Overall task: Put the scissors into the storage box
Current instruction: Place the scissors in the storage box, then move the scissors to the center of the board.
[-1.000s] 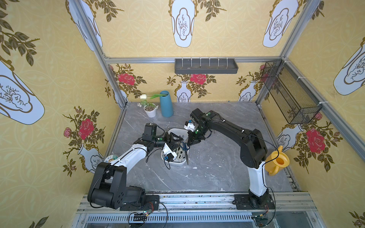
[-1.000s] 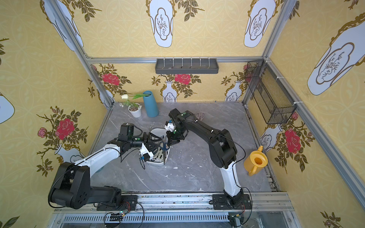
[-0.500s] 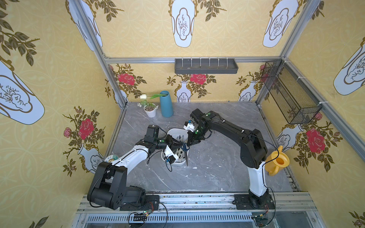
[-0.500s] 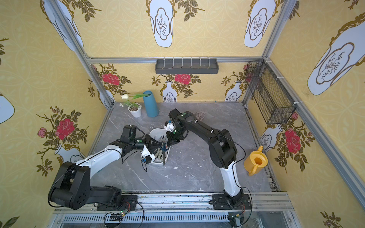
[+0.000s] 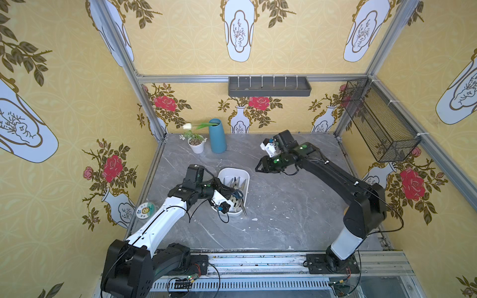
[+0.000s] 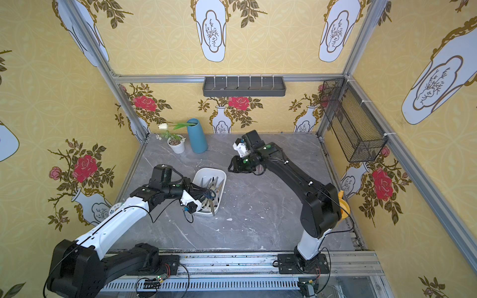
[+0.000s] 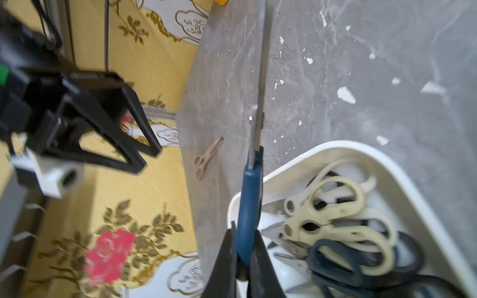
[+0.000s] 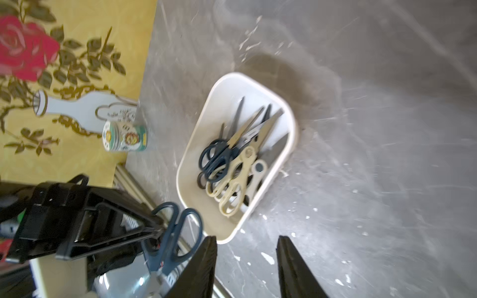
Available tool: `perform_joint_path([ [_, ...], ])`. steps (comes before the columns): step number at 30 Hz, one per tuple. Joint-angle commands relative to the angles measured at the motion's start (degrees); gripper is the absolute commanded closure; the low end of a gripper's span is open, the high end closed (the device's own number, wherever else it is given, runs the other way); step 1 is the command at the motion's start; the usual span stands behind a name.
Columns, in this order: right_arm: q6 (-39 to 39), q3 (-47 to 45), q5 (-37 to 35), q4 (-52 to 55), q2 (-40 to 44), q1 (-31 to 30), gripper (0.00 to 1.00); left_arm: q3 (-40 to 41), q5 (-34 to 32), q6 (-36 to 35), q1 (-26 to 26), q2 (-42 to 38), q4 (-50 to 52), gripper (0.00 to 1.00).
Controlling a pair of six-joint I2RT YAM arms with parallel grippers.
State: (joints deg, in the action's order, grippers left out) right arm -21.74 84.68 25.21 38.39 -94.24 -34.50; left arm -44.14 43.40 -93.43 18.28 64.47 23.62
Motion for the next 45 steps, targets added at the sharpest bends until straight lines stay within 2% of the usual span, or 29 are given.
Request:
perform_joint_path([
  [1,-6.7,-6.3,-2.2,-11.8,4.9,1.7,0.58,-5.8,-2.8,28.9,-0.1,0.2,21.8,0.92],
  [3,-8.7,-9.6,-2.6,-13.8,6.9,2.5,0.58,-10.2,-2.1,41.1,0.0,3.1,29.2,0.92],
  [5,-10.5,-12.3,-3.0,-14.8,8.0,2.9,0.58,-13.3,-0.3,50.1,-0.3,6.8,34.7,0.94],
  [9,-14.3,-16.5,-3.1,-18.2,9.3,3.0,0.60,-15.5,1.3,68.4,-1.8,15.8,34.4,1.00],
  [10,-15.1,-17.2,-2.9,-19.5,9.5,3.0,0.60,-15.8,3.6,69.7,-2.9,18.1,34.1,1.00],
  [11,-16.1,-17.8,-3.0,-20.3,9.6,2.9,0.60,-17.2,3.0,72.0,-3.2,20.8,34.2,1.00],
  [15,-18.1,-19.1,-4.4,-21.7,10.1,1.9,0.61,-19.4,6.2,84.4,-7.5,27.6,33.3,1.00],
  [18,-18.7,-20.2,-5.9,-21.6,10.7,1.2,0.61,-18.8,6.6,88.5,-7.8,31.3,34.5,1.00],
  [27,-21.4,-22.9,-8.1,-24.0,10.7,0.6,0.62,-18.8,1.9,90.2,-6.7,35.7,32.6,0.91],
  [33,-21.4,-21.9,-10.7,-22.9,10.3,0.2,0.55,-20.7,0.2,90.5,-6.6,36.5,32.2,0.69],
  [36,-21.3,-21.1,-13.9,-21.5,10.8,0.3,0.49,-21.1,-0.6,90.5,-6.6,35.7,32.4,0.62],
  [38,-22.0,-20.1,-17.3,-20.0,11.3,0.8,0.47,-22.0,-2.0,89.1,-6.6,33.7,33.3,0.60],
  [41,-23.5,-16.7,-21.9,-13.0,9.5,3.8,0.43,-24.1,-6.2,86.1,-6.9,26.5,34.0,0.60],
  [45,-17.0,-10.5,-25.7,-6.4,2.0,10.5,0.46,-27.3,-10.5,80.0,-7.5,16.8,33.1,0.59],
])
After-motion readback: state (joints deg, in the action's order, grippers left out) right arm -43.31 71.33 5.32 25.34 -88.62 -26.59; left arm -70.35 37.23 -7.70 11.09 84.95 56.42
